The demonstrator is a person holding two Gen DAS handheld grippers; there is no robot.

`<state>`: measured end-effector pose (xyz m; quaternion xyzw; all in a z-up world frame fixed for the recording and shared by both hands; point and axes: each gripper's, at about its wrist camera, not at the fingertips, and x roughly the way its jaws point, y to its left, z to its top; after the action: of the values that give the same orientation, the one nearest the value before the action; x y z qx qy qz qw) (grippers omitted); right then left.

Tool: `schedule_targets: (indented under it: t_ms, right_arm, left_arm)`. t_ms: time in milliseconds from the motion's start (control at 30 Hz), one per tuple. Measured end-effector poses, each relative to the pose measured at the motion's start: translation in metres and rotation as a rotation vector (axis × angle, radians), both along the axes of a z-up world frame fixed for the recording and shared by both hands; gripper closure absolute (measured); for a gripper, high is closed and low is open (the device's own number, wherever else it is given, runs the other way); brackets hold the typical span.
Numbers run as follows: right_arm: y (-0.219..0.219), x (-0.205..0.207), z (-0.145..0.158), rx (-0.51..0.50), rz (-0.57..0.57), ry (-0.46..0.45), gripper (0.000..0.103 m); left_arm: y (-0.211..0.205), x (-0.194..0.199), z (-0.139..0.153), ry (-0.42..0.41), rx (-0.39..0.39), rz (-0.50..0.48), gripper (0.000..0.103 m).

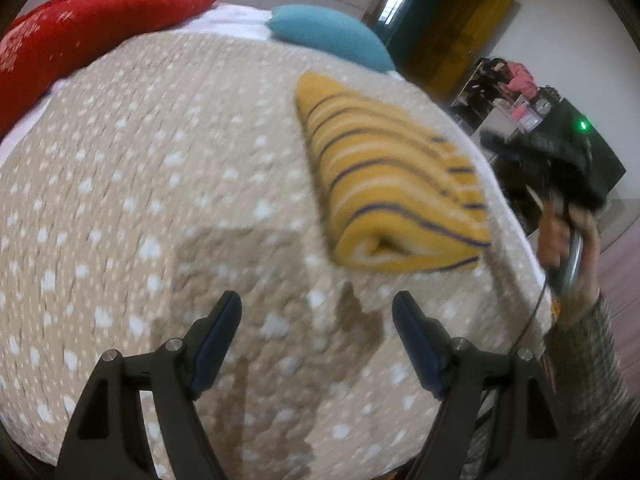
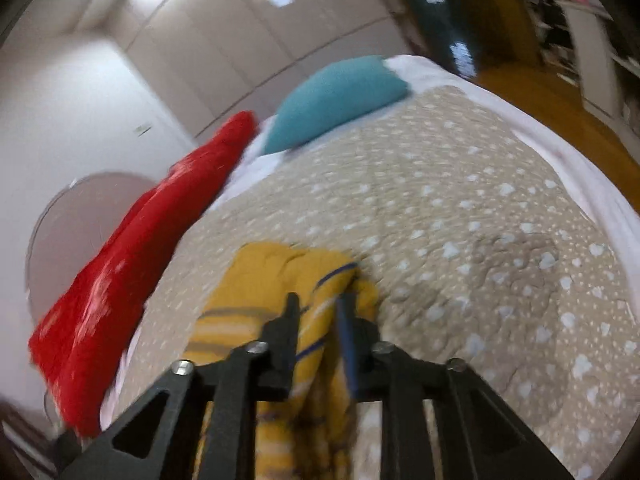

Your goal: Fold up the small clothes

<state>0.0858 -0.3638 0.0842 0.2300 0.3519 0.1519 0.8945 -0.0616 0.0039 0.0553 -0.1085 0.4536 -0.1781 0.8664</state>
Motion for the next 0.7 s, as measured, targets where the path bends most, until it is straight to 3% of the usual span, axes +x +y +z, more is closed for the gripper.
schedule_targets:
  t_ms: [167, 267, 300, 333, 367, 400, 433, 567, 700]
  right_arm:
    - [0.044, -0.033, -0.023, -0.022, 0.134, 0.036, 0.092]
    - [0.049, -0.042, -0.059, -0.105, 0.074, 0.142, 0.091]
    - [0.047, -0.045, -0.067, -0.088, 0.066, 0.157, 0.091]
    - [0.043, -0.050, -0.073, -0.063, 0.050, 0.166, 0.084]
    - [0.039, -0.056, -0.078, -0.050, 0.032, 0.180, 0.079]
    - [0.036, -0.061, -0.081, -0.048, 0.021, 0.193, 0.073]
    - [0.034, -0.066, -0.085, -0.045, 0.024, 0.199, 0.072]
    - [0.029, -0.089, -0.081, -0.068, 0.015, 0.168, 0.072]
    - [0.035, -0.108, -0.058, -0.157, -0.033, 0.060, 0.072]
  left_arm:
    - [-0.028, 0.036, 0.024, -0.068, 0.015, -0.026, 0.026]
    - [-0.048, 0.070, 0.017, -0.060, 0.023, -0.033, 0.026]
    - [-0.053, 0.079, 0.010, -0.042, 0.050, -0.025, 0.026]
    - [-0.060, 0.092, -0.006, 0.010, 0.106, -0.013, 0.026]
    - [-0.061, 0.098, -0.021, 0.063, 0.114, -0.008, 0.024]
    - [-0.059, 0.101, -0.039, 0.135, 0.071, -0.004, 0.024]
    - [-0.055, 0.100, -0.046, 0.151, 0.036, 0.009, 0.020]
    - [-0.047, 0.086, -0.042, 0.124, 0.009, 0.013, 0.020]
    - [-0.031, 0.056, -0.038, 0.119, -0.004, 0.011, 0.021]
